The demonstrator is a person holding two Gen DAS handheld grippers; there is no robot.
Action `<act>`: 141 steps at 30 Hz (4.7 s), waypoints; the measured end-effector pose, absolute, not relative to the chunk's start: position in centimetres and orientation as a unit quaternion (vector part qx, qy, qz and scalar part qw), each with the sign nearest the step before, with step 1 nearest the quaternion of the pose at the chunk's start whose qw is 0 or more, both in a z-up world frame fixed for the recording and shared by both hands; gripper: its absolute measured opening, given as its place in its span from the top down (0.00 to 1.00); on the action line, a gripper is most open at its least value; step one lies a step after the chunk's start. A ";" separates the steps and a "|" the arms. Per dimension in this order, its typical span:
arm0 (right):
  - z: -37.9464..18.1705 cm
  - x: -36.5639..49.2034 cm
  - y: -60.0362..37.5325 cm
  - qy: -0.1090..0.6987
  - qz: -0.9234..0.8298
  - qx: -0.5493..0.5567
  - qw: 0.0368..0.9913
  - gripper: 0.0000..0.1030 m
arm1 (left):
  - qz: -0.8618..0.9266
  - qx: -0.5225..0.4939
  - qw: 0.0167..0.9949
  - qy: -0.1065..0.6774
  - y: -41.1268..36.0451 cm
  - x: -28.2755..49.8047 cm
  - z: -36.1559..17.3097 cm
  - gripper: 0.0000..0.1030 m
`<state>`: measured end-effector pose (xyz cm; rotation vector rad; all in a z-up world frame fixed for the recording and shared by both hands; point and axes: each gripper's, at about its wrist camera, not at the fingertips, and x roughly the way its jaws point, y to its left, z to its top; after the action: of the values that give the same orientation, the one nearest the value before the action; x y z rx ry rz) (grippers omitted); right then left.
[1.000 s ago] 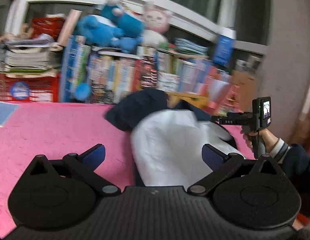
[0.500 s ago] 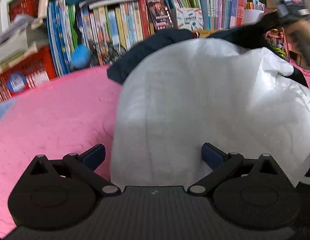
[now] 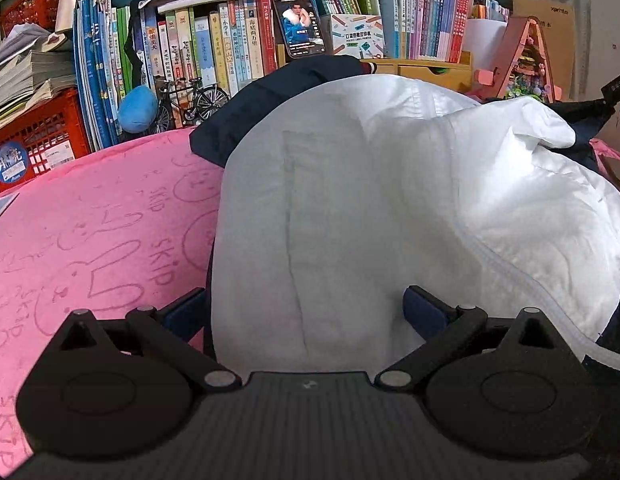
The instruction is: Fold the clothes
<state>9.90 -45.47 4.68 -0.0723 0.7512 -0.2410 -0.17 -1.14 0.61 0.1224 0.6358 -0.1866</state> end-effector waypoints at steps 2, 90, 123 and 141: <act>5.1 8.6 -41.4 0.343 -0.038 -0.049 0.937 0.13 | -0.090 0.058 0.944 0.313 -1.1 0.0 0.6 0.00; -3.4 6.5 -31.2 0.289 0.026 -0.150 0.945 0.28 | -0.140 0.098 0.922 0.348 -7.7 21.8 2.1 0.29; -3.5 6.6 -31.2 0.289 0.027 -0.150 0.945 0.21 | 0.283 0.033 0.909 0.305 15.0 20.0 7.2 0.85; -3.8 6.7 -30.8 0.287 0.011 -0.157 0.945 0.14 | 0.011 -0.064 0.937 0.343 12.4 8.9 3.2 0.36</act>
<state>6.70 -30.83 -3.80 -0.3207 0.5845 0.0217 8.91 12.38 3.18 -0.1307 0.7018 0.0221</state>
